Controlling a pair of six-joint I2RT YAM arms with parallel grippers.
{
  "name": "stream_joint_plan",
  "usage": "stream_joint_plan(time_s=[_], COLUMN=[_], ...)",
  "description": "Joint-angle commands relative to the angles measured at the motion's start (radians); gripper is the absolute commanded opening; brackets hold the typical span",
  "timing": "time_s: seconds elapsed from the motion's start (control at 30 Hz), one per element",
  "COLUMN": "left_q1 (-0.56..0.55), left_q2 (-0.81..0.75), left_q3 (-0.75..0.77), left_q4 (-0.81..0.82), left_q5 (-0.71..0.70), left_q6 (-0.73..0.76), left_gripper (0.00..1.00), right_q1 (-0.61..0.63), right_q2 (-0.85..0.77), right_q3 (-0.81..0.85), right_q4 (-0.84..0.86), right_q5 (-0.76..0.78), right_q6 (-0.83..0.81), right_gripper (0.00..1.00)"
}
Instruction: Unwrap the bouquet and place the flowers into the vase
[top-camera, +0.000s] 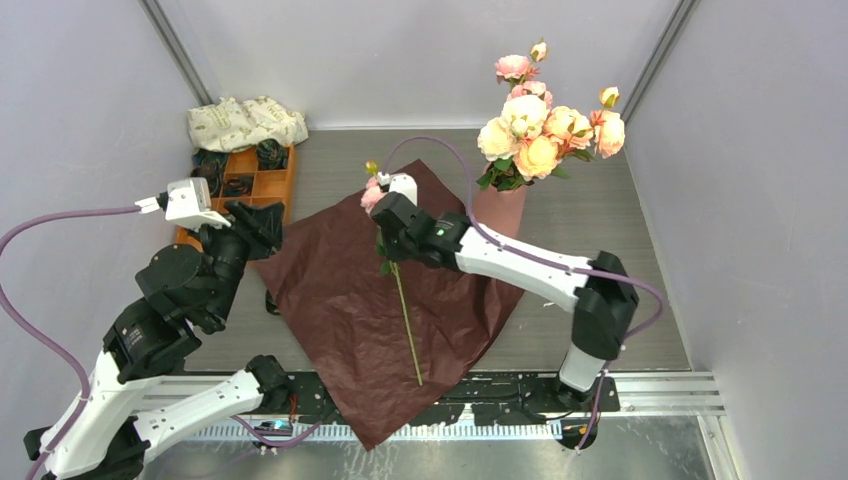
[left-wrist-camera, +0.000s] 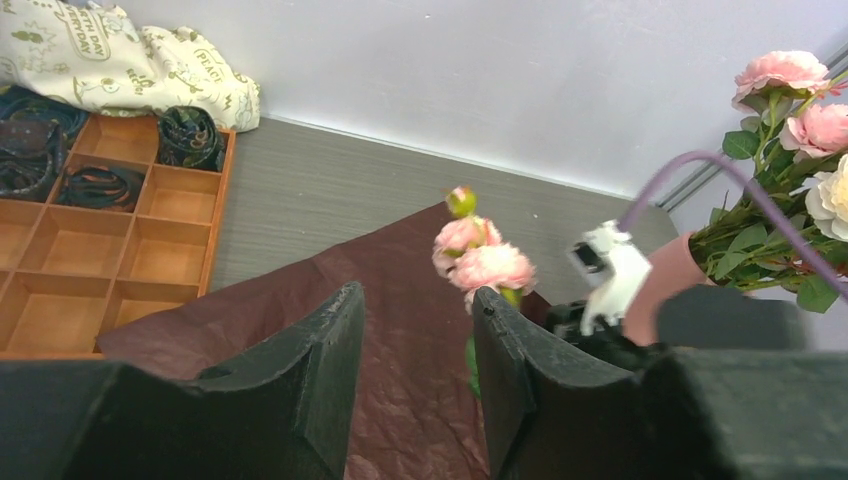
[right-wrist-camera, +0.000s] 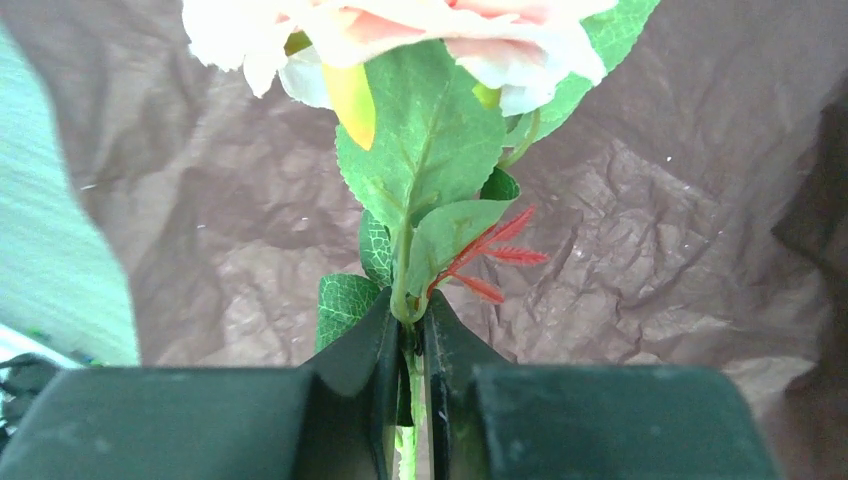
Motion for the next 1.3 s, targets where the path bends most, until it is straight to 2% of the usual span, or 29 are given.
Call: stream_joint_plan(time_s=[0.0, 0.43, 0.63, 0.7, 1.0, 1.27], left_q1=[-0.003, -0.003, -0.003, -0.003, -0.003, -0.003], left_q2=[0.017, 0.054, 0.065, 0.067, 0.09, 0.107], left_q3=[0.01, 0.012, 0.01, 0.01, 0.003, -0.022], left_q4=[0.034, 0.056, 0.06, 0.062, 0.087, 0.125], left_q5=[-0.018, 0.032, 0.037, 0.039, 0.067, 0.082], left_q6=[0.007, 0.004, -0.002, -0.003, 0.003, 0.019], left_gripper=[0.46, 0.53, 0.61, 0.67, 0.67, 0.66], right_q1=[0.027, 0.139, 0.141, 0.141, 0.141, 0.14], right_q2=[-0.17, -0.597, -0.745, -0.779, -0.809, -0.742], right_q3=[0.06, 0.077, 0.075, 0.071, 0.024, -0.043], right_q4=[-0.015, 0.039, 0.086, 0.118, 0.379, 0.733], right_q5=[0.105, 0.264, 0.31, 0.317, 0.368, 0.409], right_q6=[-0.08, -0.365, -0.488, -0.543, -0.873, -1.174], right_gripper=[0.01, 0.01, 0.01, 0.01, 0.01, 0.01])
